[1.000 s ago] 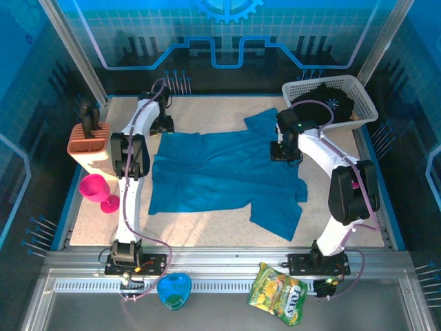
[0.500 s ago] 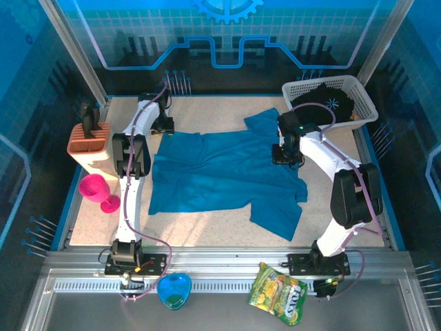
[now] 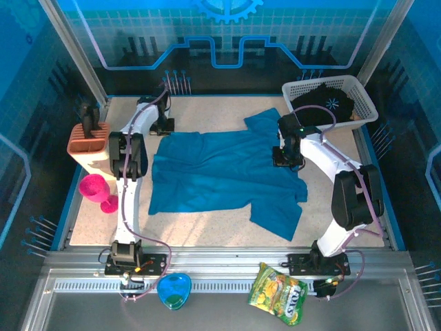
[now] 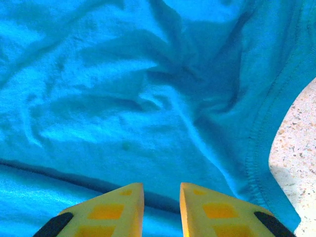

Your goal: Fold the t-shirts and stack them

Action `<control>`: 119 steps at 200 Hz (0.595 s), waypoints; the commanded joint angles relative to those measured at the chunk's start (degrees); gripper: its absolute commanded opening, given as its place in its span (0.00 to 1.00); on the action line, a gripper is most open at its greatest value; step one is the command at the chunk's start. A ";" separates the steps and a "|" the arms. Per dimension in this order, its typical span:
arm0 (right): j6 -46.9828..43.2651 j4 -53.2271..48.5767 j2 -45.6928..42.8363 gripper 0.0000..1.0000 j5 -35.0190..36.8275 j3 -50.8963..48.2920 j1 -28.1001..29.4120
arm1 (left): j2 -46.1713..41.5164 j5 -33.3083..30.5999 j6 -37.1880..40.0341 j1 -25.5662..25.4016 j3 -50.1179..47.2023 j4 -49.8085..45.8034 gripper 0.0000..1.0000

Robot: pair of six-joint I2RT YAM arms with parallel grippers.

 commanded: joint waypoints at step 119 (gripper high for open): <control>-5.18 -2.66 32.51 0.47 5.27 36.41 -0.84 | -26.00 -0.23 -6.99 -4.04 -23.28 4.96 0.00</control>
